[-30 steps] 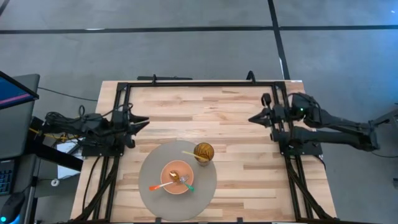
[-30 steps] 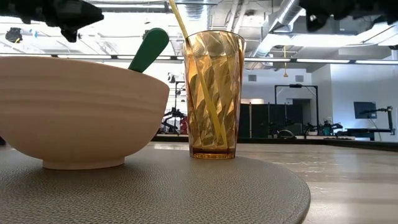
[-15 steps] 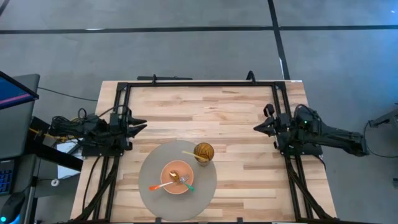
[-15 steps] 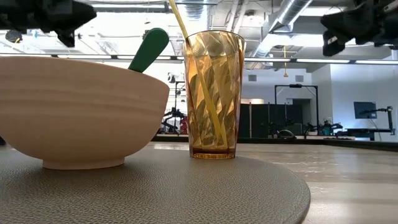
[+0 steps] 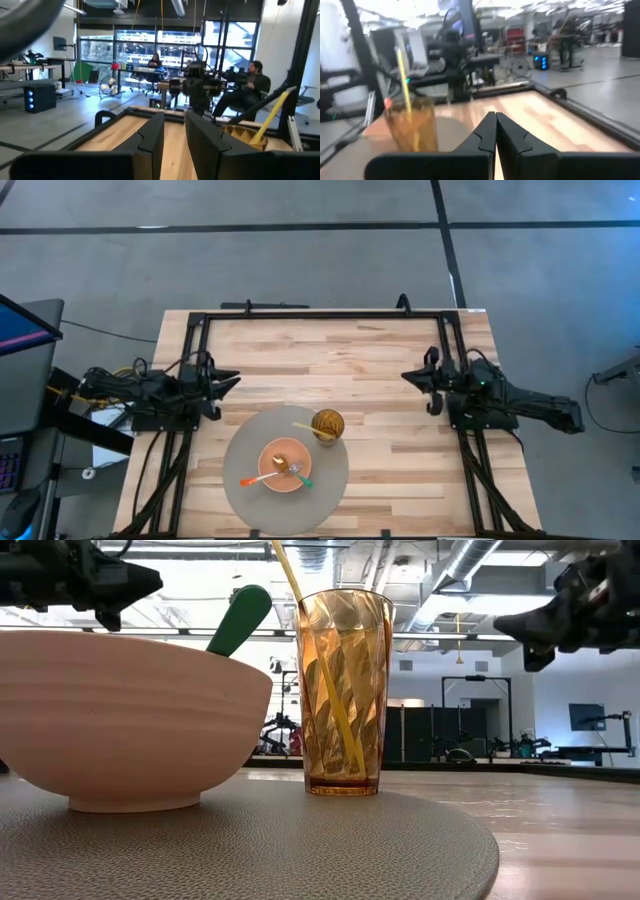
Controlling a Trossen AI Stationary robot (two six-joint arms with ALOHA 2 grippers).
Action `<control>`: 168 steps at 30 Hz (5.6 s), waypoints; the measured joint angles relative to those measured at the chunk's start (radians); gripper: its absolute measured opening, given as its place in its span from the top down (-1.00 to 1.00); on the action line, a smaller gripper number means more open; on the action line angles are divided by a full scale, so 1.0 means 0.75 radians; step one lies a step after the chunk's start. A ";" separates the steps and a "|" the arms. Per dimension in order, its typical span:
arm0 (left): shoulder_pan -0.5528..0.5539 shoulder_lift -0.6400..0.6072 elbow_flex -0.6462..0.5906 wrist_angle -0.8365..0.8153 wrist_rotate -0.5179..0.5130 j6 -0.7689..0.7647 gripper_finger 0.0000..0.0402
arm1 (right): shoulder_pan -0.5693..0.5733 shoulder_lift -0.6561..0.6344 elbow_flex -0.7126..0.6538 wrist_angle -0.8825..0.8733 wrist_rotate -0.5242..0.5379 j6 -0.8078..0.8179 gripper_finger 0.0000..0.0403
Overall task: Pick & Place Utensil
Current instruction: Return to Home Position
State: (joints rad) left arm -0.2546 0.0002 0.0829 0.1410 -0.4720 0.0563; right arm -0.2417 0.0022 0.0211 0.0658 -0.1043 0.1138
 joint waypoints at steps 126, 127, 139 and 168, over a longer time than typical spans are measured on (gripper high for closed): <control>0.001 0.004 -0.103 0.058 -0.183 -0.056 0.60 | 0.000 0.000 -0.014 -0.078 0.070 -0.011 1.00; 0.000 0.003 -0.103 0.058 -0.183 -0.056 0.60 | 0.000 0.000 -0.014 -0.078 0.070 -0.011 1.00; 0.001 0.003 -0.103 0.058 -0.183 -0.056 0.60 | 0.000 0.000 -0.014 -0.078 0.070 -0.011 1.00; 0.001 0.004 -0.103 0.058 -0.183 -0.056 0.60 | 0.000 0.000 -0.014 -0.078 0.070 -0.011 1.00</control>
State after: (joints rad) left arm -0.2543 0.0029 0.0059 0.1848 -0.6094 0.0143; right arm -0.2418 0.0019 0.0109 0.0074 -0.0517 0.1057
